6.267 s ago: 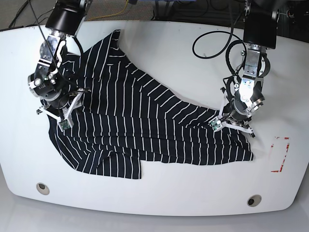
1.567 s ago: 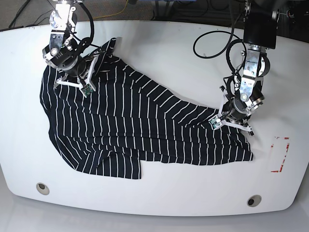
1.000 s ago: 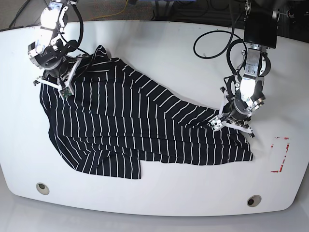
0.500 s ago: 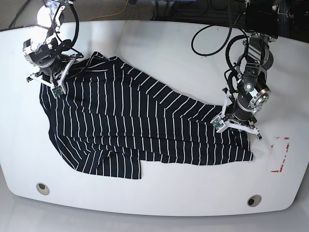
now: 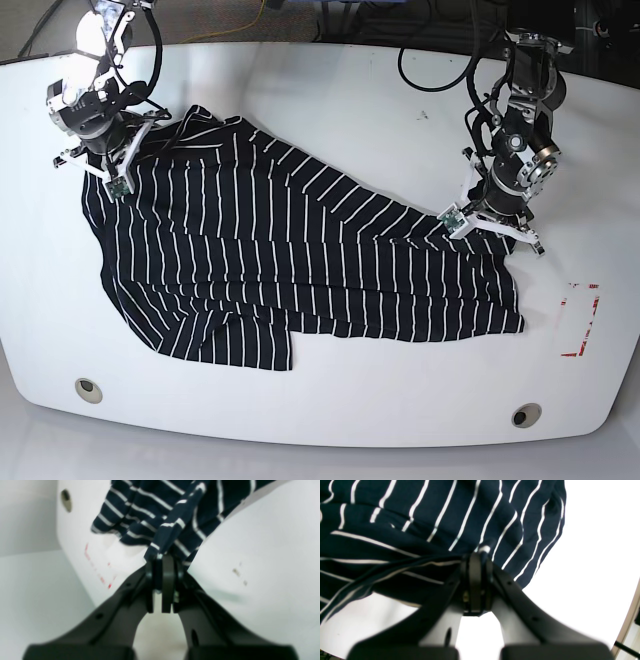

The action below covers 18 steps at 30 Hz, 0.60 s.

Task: Layout the t-shirt on the table in an organized manner, then fold the t-shirt properly
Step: 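Pull both held shirt edges apart and away from the hem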

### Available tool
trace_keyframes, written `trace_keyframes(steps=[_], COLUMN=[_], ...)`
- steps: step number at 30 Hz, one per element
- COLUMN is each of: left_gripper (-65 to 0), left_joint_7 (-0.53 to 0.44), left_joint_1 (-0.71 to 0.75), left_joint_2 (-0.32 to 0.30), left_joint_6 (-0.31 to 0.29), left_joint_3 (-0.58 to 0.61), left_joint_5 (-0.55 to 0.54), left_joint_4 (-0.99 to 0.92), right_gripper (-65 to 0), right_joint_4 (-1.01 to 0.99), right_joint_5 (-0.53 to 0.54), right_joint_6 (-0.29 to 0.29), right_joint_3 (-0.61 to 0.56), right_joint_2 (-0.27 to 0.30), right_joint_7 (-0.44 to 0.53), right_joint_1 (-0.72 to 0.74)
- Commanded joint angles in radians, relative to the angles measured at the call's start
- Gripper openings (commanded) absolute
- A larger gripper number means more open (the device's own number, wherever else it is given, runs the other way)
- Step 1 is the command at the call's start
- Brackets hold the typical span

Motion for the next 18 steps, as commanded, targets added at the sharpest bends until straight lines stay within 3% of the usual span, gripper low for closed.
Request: trace_keyframes(steps=[1, 3, 7, 18], left_gripper=[-62.3, -62.4, -62.4, -62.4], left_joint_7=[-0.005, -0.005, -0.005, -0.005], left_joint_1=[0.008, 0.024, 0.06, 0.167], left_joint_2=[-0.004, -0.004, -0.002, 0.089], left_joint_6=[-0.001, -0.031, -0.031, -0.031], left_joint_3=[-0.007, -0.008, -0.043, -0.203], left_joint_5=[0.051, 0.088, 0.164, 0.352], left_joint_4=[0.027, 0.027, 0.027, 0.03], right_gripper=[-64.4, -64.4, -64.4, -64.4], right_joint_4=[0.017, 0.017, 0.015, 0.015], right_joint_5=[0.001, 0.001, 0.001, 0.001], right_joint_6=[-0.002, -0.002, -0.002, -0.002], right_joint_3=[0.028, 0.037, 0.037, 0.038], right_joint_2=[0.015, 0.015, 0.016, 0.013], right_joint_7=[0.011, 0.011, 0.011, 0.009], right_joint_1=[0.007, 0.007, -0.004, -0.099])
